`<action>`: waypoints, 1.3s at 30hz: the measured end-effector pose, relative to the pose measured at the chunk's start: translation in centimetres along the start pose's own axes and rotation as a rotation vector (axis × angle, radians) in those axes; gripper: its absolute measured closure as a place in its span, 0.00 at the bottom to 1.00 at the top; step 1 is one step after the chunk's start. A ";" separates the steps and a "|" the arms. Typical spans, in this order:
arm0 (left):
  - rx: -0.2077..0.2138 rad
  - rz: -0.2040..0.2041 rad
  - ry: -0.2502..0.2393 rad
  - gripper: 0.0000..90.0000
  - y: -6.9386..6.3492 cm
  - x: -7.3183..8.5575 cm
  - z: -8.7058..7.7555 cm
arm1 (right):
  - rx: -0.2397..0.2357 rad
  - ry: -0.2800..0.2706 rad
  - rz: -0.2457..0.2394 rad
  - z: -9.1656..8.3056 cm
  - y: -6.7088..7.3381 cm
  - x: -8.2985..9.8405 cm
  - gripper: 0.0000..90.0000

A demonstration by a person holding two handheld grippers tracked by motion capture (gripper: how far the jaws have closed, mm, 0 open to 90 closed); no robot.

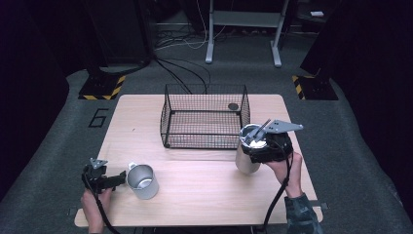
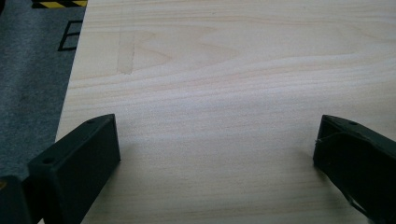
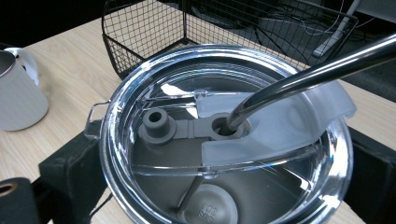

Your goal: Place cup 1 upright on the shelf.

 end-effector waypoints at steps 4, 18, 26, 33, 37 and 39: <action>0.000 0.000 0.000 0.00 0.0 0.0 0.0 | -0.010 -0.004 -0.020 0.0 0.1 -0.7 0.04; 0.000 0.000 0.000 0.00 0.0 0.0 0.0 | -0.032 -0.006 -0.025 0.5 0.5 -3.1 0.04; 0.000 0.000 0.000 0.00 0.0 0.0 0.0 | -0.031 -0.004 -0.037 0.7 0.4 -4.0 0.04; 0.000 0.000 0.000 0.00 0.0 0.0 0.0 | -0.026 -0.014 -0.043 1.0 0.0 -4.8 0.04; 0.000 0.000 0.000 0.01 0.0 0.0 0.0 | -0.021 -0.019 -0.060 1.1 -0.2 -5.2 0.04; 0.000 0.000 0.000 0.01 0.0 0.0 0.0 | -0.016 -0.024 -0.052 1.2 -0.2 -5.4 0.04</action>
Point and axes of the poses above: each handheld gripper's, and its own axes: z roughly forward along the jaws, x roughly out of its underside, y roughly to its left, the point moved 7 cm from there along z, roughly forward along the jaws, and after that the axes turned 2 degrees about -x, right-handed, at the moved point
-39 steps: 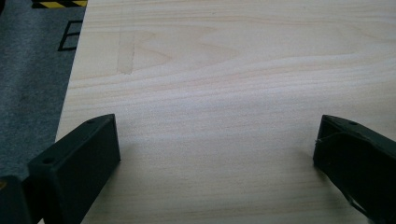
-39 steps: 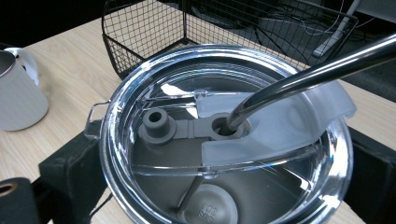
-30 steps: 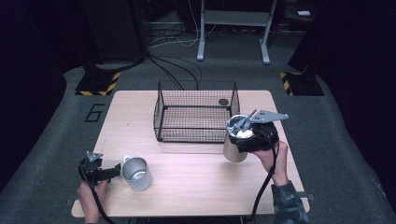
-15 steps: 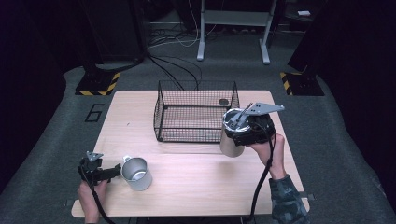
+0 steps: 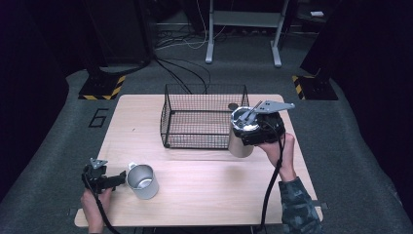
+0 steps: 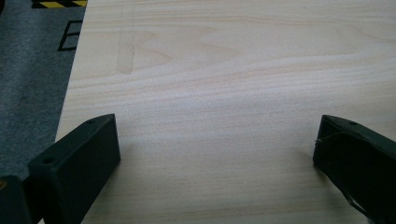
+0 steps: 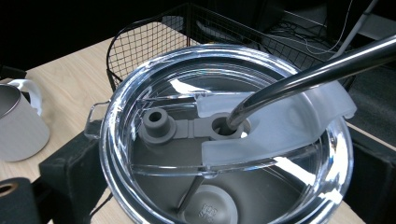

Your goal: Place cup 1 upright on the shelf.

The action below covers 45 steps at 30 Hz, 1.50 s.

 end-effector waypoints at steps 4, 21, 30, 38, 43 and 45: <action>0.000 -0.003 0.001 0.01 0.0 0.0 0.0 | 0.002 0.001 -0.010 0.2 -0.3 -0.3 0.04; 0.000 0.000 0.000 0.01 0.0 0.0 0.0 | 0.023 -0.007 -0.019 1.4 -1.1 -2.3 0.04; 0.000 0.000 0.000 0.01 0.0 0.0 0.0 | 0.024 -0.011 -0.018 2.3 -1.3 -3.3 0.04; 0.000 0.000 0.000 0.01 0.0 0.0 0.0 | 0.021 -0.010 -0.022 3.1 -1.4 -4.3 0.04; 0.001 0.000 0.000 0.01 0.0 0.0 0.0 | 0.022 -0.011 -0.022 3.7 -1.6 -4.9 0.04; 0.000 0.000 0.000 0.01 0.0 0.0 0.0 | 0.022 -0.007 -0.017 4.0 -1.6 -5.2 0.04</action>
Point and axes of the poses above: each handheld gripper's, and its own axes: z roughly forward along the jaws, x roughly out of its underside, y roughly to its left, the point moved 7 cm from there along z, roughly forward along the jaws, and after that the axes turned 2 degrees about -x, right-handed, at the moved point
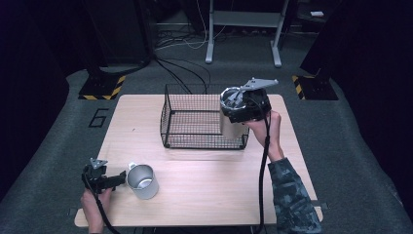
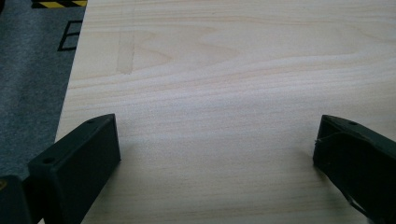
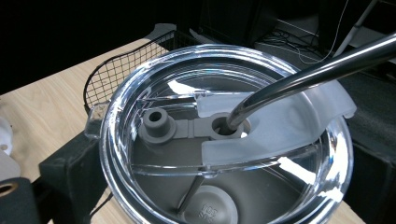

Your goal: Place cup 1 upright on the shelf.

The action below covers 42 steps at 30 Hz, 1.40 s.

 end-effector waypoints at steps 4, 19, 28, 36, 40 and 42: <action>0.000 0.000 0.000 0.01 0.0 0.0 0.0 | -0.001 -0.003 -0.003 0.5 -0.1 -0.4 0.04; 0.000 0.000 0.000 0.01 0.0 0.0 0.0 | 0.011 0.012 0.002 2.4 -0.7 -1.2 0.04; 0.000 0.000 0.000 0.01 0.0 0.0 0.0 | 0.022 0.030 0.024 3.7 -1.3 -1.1 0.04; 0.000 0.001 0.000 0.01 0.0 0.0 0.0 | 0.029 0.042 0.033 4.8 -1.8 -1.0 0.04; 0.000 -0.001 -0.001 0.01 0.0 0.0 0.0 | 0.032 0.054 0.036 5.5 -2.1 -0.8 0.04; 0.001 0.000 0.000 0.01 0.0 0.0 0.0 | 0.036 0.059 0.051 5.8 -2.2 -0.7 0.04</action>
Point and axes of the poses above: each handheld gripper's, and its own axes: z roughly forward along the jaws, x roughly out of its underside, y roughly to its left, the point moved 7 cm from there along z, roughly forward along the jaws, and after that the axes turned 2 degrees about -x, right-handed, at the moved point
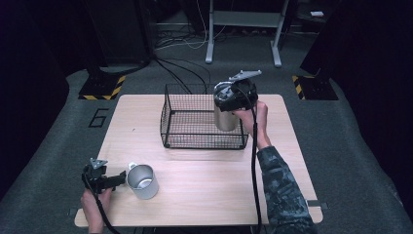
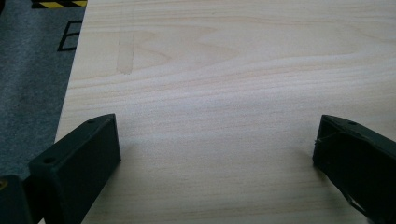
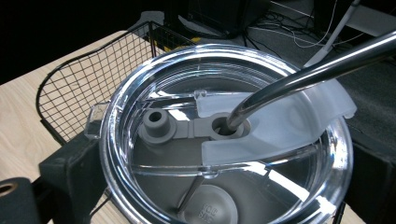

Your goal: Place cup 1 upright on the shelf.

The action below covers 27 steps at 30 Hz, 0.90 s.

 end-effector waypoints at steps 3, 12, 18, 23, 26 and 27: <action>0.000 -0.002 0.000 0.01 0.0 0.0 0.0 | 0.003 0.003 0.001 0.5 -0.3 0.1 0.04; 0.000 -0.002 0.000 0.01 0.0 0.0 0.0 | -0.002 0.017 0.017 1.9 -0.6 0.6 0.04; 0.000 -0.001 0.001 0.01 0.0 0.0 0.0 | 0.004 0.027 0.027 3.0 -0.5 1.1 0.04; 0.000 -0.002 0.001 0.01 0.0 0.0 0.0 | 0.006 0.041 0.037 3.7 -0.6 1.6 0.04; 0.000 -0.002 0.001 0.01 0.0 0.0 0.0 | 0.001 0.047 0.040 4.1 -0.7 1.9 0.04; 0.000 -0.002 0.001 0.01 0.0 0.0 0.0 | 0.005 0.049 0.040 4.2 -0.7 2.0 0.04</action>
Point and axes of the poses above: each handheld gripper's, and its own axes: z roughly forward along the jaws, x roughly out of its underside, y roughly to its left, the point moved 7 cm from there along z, roughly forward along the jaws, and after that the axes turned 2 degrees about -x, right-handed, at the moved point
